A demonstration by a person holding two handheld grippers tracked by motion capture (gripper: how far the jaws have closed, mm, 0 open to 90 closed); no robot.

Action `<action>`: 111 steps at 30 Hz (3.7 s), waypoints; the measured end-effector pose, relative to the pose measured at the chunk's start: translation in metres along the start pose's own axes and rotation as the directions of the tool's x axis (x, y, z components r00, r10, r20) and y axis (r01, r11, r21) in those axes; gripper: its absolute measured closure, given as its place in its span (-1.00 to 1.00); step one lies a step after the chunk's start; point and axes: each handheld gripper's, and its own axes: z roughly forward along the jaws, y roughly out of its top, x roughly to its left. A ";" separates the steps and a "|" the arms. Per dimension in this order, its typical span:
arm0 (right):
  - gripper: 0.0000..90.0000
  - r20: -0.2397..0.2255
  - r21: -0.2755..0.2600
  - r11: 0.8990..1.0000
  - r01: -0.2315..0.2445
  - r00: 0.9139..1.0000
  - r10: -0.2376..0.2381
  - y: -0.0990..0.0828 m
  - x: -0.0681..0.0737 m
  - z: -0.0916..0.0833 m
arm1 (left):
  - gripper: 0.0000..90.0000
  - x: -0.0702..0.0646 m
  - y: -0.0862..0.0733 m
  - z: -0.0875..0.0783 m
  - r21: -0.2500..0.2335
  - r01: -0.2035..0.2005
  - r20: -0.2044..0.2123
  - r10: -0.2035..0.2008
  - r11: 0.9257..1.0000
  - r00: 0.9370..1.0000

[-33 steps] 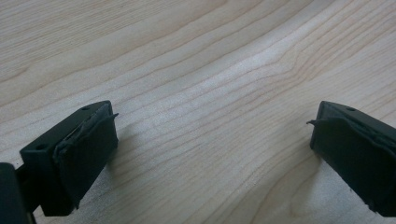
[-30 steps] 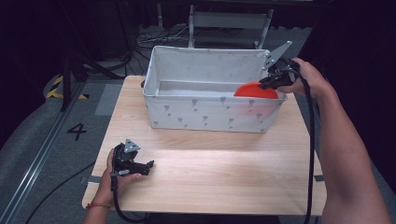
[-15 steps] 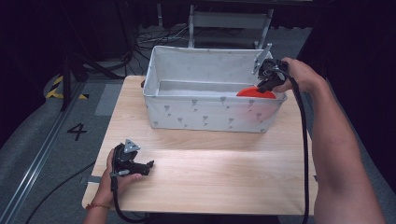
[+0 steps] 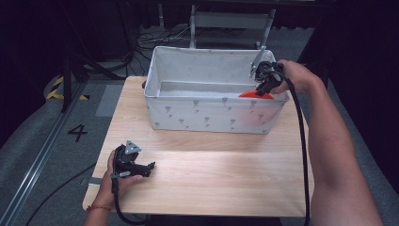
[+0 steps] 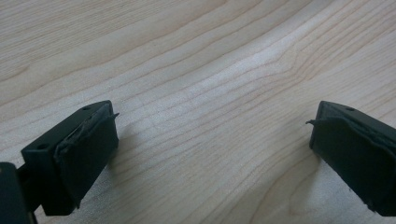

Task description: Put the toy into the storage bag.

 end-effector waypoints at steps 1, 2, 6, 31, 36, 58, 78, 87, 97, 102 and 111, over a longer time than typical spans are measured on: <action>0.82 -0.003 0.004 1.000 0.001 1.000 -0.001 0.001 -0.001 0.001 | -0.97 0.000 0.000 0.000 0.002 0.000 0.002 0.000 1.000 1.000; 0.82 -0.003 0.000 1.000 0.005 1.000 -0.005 0.001 -0.002 0.003 | -0.97 0.000 0.000 0.000 0.002 0.000 0.002 0.000 1.000 1.000; 0.82 -0.016 0.015 1.000 -0.013 1.000 0.013 0.000 -0.004 0.008 | -0.97 0.000 0.000 0.000 0.000 0.001 0.000 -0.001 1.000 1.000; 0.32 -0.001 -0.244 0.959 -0.143 0.989 0.148 -0.017 0.003 0.001 | -0.97 0.000 0.000 0.000 -0.001 -0.001 -0.002 0.001 1.000 1.000; -0.04 0.048 -0.303 0.932 -0.200 0.973 0.224 -0.024 0.008 0.000 | -0.97 0.000 0.000 0.000 0.000 -0.001 -0.001 0.001 1.000 1.000; -0.57 0.200 -0.505 0.782 -0.365 0.832 0.517 -0.047 0.050 -0.037 | -0.97 0.000 0.000 0.000 0.008 -0.003 0.006 0.003 1.000 1.000; -0.64 0.264 -0.567 0.757 -0.323 0.800 0.539 -0.084 0.103 -0.043 | -0.97 0.000 0.000 0.000 0.007 -0.003 0.006 0.003 1.000 1.000; -0.64 0.278 -0.558 0.768 -0.316 0.800 0.531 -0.102 0.126 -0.035 | -0.97 0.000 0.000 0.000 0.005 -0.002 0.005 0.002 1.000 1.000; -0.64 0.294 -0.532 0.791 -0.302 0.810 0.507 -0.119 0.147 -0.021 | -0.97 0.000 0.000 0.000 0.007 -0.004 0.006 0.004 1.000 1.000; -0.64 0.310 -0.530 0.797 -0.290 0.809 0.500 -0.125 0.159 -0.014 | -0.97 0.000 0.000 0.000 0.007 -0.004 0.006 0.004 1.000 1.000; -0.64 0.329 -0.516 0.805 -0.292 0.800 0.502 -0.144 0.182 0.011 | -0.98 0.000 0.001 0.000 0.008 -0.005 0.013 0.005 1.000 1.000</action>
